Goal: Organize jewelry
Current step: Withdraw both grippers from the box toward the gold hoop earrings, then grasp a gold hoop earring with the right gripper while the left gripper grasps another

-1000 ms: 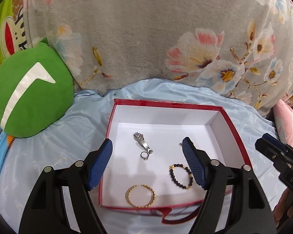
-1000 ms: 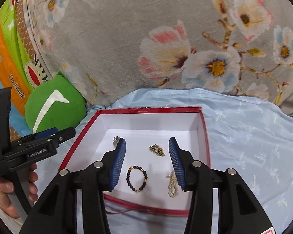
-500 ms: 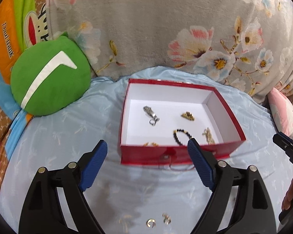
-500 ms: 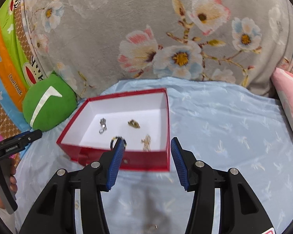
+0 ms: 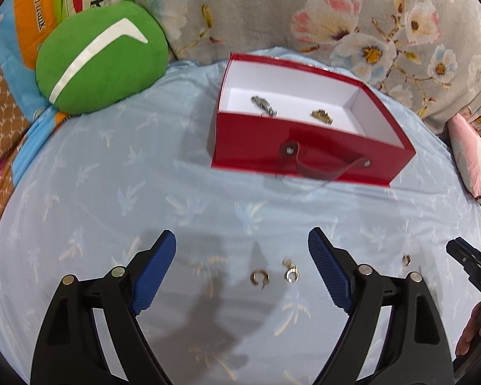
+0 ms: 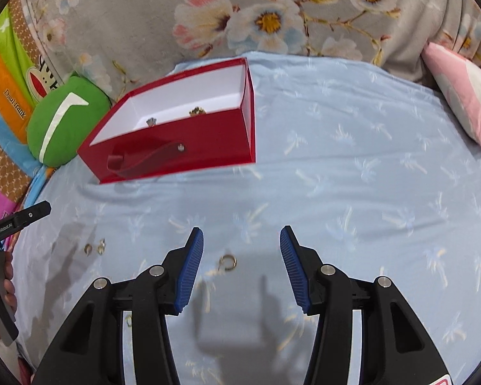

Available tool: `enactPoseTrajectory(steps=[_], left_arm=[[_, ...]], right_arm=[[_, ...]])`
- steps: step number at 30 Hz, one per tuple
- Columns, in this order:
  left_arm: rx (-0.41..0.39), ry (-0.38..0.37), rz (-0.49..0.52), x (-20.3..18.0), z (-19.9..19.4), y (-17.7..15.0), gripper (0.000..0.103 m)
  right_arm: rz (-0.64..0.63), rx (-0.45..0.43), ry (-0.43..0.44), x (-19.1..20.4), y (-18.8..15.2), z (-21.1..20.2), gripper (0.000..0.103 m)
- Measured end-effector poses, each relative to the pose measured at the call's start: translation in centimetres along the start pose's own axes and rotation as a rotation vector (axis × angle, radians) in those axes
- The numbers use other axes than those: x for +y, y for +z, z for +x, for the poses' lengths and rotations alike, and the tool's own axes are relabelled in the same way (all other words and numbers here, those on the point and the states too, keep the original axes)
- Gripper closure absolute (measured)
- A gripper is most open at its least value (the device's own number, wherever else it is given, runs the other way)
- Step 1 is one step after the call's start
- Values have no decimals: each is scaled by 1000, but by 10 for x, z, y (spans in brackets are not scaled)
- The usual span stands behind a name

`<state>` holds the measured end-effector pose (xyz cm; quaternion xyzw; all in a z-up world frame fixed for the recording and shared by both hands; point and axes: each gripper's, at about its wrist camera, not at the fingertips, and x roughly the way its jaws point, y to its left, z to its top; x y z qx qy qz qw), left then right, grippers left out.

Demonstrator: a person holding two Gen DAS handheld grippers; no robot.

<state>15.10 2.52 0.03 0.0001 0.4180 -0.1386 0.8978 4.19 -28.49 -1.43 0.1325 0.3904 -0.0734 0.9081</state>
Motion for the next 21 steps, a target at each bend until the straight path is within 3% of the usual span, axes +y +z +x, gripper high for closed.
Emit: enactPoseTrajectory(steps=[7,12,15,21], left_arm=[[61,1,36,-6,19,-36,21],[61,17,93,-15,31,-50,23],[65,28,97,-13,41,-55,32],[59,35,82,-7,51,-62,35]], right_arm=[[-21,48,-5,9,-23,15,54],[-33,78,-1,15,-30,29,54],[-42,90,-7,19,-32,38,54],[-49,108,-18,23,-31,52,58]])
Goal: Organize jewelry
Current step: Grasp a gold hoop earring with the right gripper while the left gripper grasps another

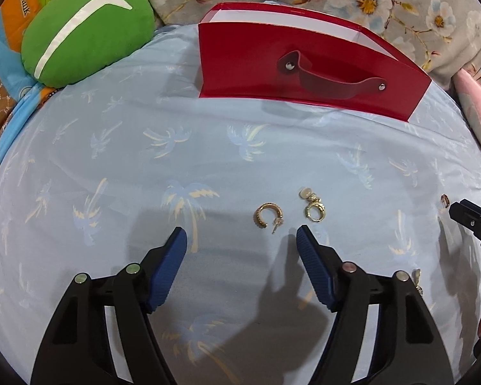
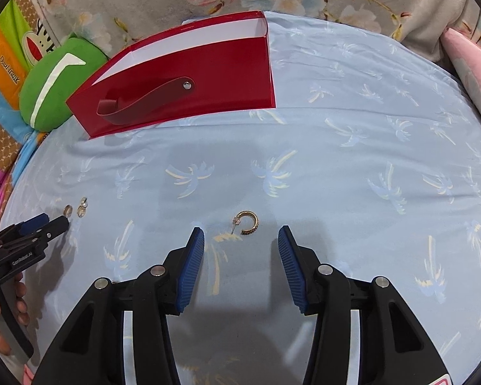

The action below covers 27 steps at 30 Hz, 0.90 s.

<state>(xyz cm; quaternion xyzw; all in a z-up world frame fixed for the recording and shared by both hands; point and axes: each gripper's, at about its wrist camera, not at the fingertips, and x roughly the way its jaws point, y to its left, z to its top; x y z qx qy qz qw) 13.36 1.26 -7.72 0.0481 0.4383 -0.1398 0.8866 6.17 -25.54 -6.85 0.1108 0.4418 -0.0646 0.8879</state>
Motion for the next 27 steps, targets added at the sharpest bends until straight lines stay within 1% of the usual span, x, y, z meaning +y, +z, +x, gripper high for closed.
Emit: enactPoseTrajectory(steps=[4,11,12,14,17,21,23,24,27], left_arm=[[-17,4,12,1,2,0,35],[-43,10,27,-1,5,1,35],[-44,9,30,-1,5,1,37],[-49,7,38,-3,5,2,46],[-52,-2,49,-5,5,4,56],[-55,-15,67,-10,5,4,65],[-56,-25,80,-13,5,4,74],[-56,-28,83,-14,5,4,76],[-52,-45,78,-14,4,4,84]], right_arm=[[0,12,-2,2,2,9,69],[-36,2,-37,10,3,14,80],[-37,1,-38,10,2,14,85],[-36,-3,-39,11,2,14,86],[-38,-7,-43,12,1,14,87],[-32,-10,-42,11,0,14,87],[-32,-9,-41,11,0,14,92],[-32,-7,-37,11,0,14,103],[-34,-3,-32,12,0,14,103]])
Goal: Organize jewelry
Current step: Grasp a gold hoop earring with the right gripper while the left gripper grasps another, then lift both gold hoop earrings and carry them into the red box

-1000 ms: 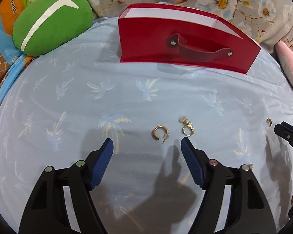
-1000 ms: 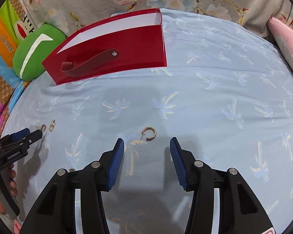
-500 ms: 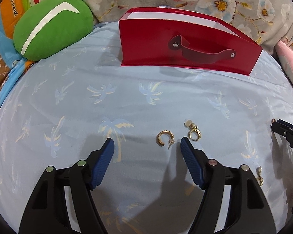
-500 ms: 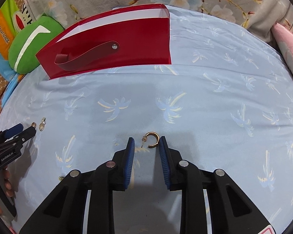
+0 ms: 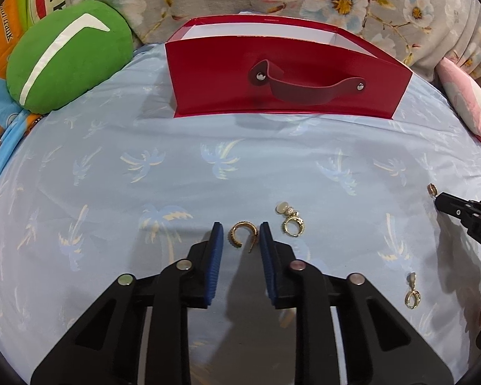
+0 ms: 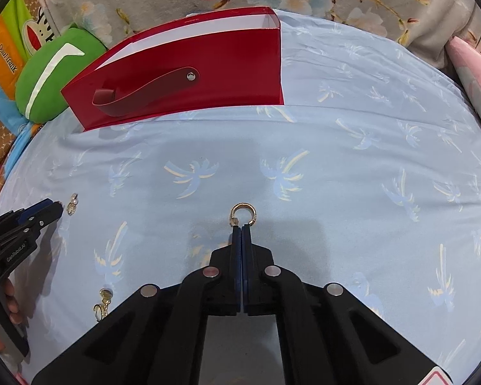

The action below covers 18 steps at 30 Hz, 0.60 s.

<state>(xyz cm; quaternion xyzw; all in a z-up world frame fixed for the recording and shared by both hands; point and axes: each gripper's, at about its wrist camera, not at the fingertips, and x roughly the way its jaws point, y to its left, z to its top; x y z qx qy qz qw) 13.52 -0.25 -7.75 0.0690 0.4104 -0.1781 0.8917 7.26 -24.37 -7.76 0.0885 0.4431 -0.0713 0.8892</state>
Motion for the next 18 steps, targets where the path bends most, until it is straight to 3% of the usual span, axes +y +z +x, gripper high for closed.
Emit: enactPoseTrajectory(steps=[6,8,10,17,18], left_arm=[[10,-38,-31,3,-1,0,86],[11,-34,-30,3,-1,0,86],[11,-34,-37,3,-1,0,86],[11,-40,-45,3,-1,0,86],[12,-43,-48,4,-1,0,86]], right_arm=[[5,7,20,0,-1,-1,102],[9,-12,0,-2,-2,-4,89],[5,-27,-9,-2,-1,-6,65],[-22,-10,-14,5,8,6,65],[-25,-14,-20,6,9,7,69]])
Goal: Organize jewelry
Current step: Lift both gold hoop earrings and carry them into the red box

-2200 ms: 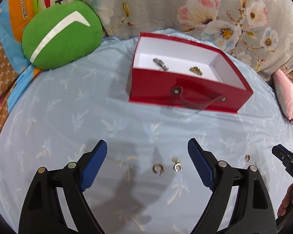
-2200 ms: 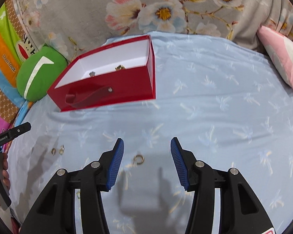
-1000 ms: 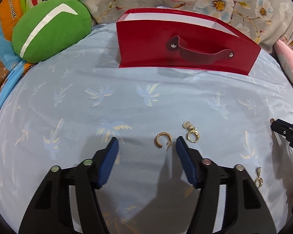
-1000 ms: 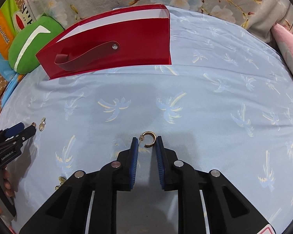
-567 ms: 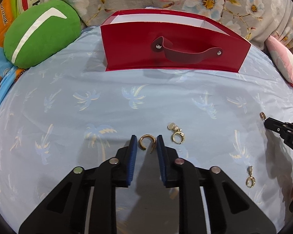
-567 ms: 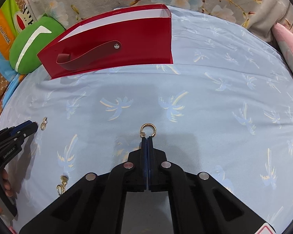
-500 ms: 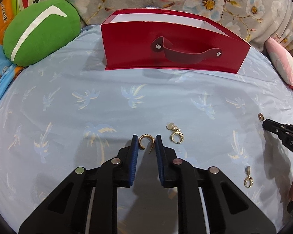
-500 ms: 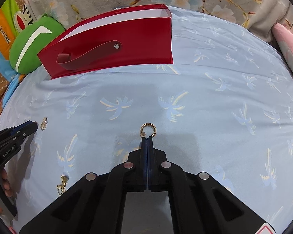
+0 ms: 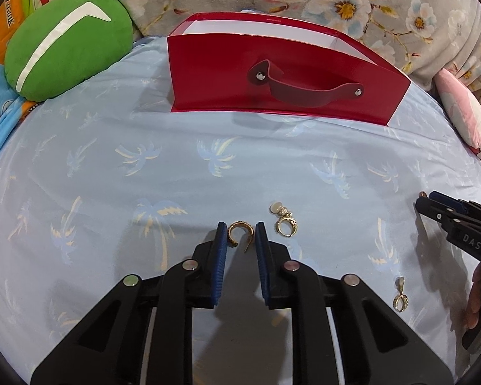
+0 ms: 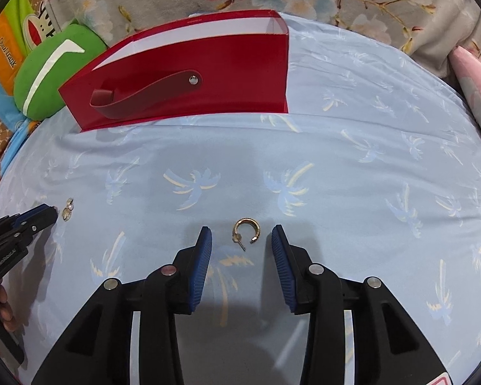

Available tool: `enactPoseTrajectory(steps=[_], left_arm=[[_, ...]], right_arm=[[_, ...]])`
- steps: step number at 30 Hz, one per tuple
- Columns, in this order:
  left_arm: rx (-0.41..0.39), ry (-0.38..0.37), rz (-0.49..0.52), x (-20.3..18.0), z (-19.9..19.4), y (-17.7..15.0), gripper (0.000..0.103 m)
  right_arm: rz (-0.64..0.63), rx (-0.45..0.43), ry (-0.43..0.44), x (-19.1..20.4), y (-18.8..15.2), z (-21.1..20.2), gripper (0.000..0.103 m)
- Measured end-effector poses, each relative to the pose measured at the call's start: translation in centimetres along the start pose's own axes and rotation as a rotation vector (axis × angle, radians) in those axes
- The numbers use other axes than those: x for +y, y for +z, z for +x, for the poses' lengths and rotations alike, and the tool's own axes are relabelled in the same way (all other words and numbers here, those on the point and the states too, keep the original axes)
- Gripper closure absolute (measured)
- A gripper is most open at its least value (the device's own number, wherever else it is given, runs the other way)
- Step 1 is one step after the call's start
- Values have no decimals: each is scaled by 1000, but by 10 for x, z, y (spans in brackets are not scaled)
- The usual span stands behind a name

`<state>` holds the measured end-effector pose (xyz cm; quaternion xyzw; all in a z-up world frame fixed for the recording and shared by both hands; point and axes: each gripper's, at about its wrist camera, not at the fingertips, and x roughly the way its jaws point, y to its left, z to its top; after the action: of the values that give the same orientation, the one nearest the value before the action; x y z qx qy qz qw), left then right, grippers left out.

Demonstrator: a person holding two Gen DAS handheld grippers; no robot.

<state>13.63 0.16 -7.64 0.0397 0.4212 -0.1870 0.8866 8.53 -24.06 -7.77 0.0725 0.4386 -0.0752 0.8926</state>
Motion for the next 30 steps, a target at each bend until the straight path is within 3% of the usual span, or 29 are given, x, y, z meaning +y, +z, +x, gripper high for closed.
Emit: enactPoseTrajectory(steps=[3,20,30], left_arm=[[2,-10,-12,2,0,0,86],[11,-45,-8,-3,0,2,86],[-80,-67,-24,-9,-40,20,86]], right_arm=[[3,4,8,1,2,2,87],[32,-14,43,0,4,-11,88],[24,-94,96,8,19,-50,88]])
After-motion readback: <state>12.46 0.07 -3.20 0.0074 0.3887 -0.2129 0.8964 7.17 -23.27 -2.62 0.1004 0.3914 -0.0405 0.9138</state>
